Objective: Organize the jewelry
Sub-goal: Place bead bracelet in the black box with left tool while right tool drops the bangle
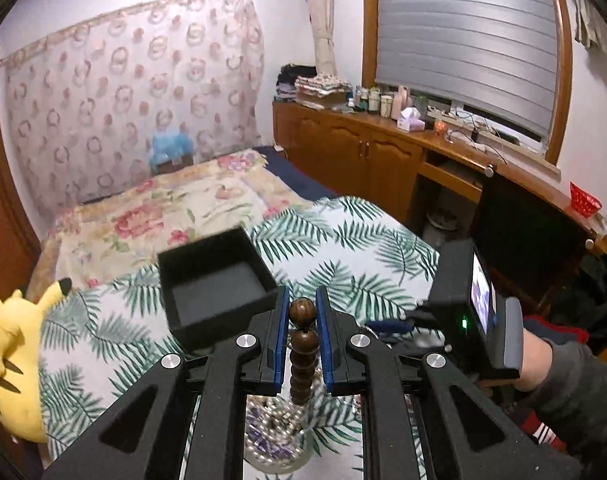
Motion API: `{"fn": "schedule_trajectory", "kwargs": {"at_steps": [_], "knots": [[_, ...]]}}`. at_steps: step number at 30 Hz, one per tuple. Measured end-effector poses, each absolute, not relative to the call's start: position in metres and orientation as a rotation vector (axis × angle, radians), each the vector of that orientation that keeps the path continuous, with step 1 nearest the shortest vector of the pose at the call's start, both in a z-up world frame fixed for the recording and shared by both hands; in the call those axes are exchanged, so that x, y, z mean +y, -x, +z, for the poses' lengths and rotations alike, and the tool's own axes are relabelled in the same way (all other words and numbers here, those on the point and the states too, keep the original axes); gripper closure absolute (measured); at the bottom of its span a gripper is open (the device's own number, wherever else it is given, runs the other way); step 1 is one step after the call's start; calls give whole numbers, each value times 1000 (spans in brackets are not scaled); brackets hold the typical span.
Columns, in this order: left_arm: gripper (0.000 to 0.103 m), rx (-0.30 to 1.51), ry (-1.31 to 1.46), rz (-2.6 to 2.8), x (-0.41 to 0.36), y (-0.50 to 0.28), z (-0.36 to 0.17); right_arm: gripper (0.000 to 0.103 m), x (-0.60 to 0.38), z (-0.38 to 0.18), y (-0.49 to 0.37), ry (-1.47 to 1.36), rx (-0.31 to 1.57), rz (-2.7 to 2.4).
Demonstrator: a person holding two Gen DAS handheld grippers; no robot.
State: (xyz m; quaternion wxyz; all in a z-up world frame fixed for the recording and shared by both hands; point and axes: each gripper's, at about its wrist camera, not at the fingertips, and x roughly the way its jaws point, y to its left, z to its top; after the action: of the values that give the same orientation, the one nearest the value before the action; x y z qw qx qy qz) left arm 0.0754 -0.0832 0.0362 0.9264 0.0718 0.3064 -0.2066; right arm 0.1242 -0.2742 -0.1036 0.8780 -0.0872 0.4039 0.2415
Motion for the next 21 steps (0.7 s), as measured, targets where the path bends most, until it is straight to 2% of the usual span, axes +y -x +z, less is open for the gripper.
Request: {"fn": "schedule_trajectory", "kwargs": {"at_steps": [4,9,21], "knots": [[91,605,-149,-399,-76,-83,49,84,-273,-103,-123,190,840,495],[91,588,-138,-360,-63,-99,58,97,-275,-102,-127,190,843,510],[91,563,-57,-299,-26,-149,67,98,-266,-48,-157,210,706,492]]}}
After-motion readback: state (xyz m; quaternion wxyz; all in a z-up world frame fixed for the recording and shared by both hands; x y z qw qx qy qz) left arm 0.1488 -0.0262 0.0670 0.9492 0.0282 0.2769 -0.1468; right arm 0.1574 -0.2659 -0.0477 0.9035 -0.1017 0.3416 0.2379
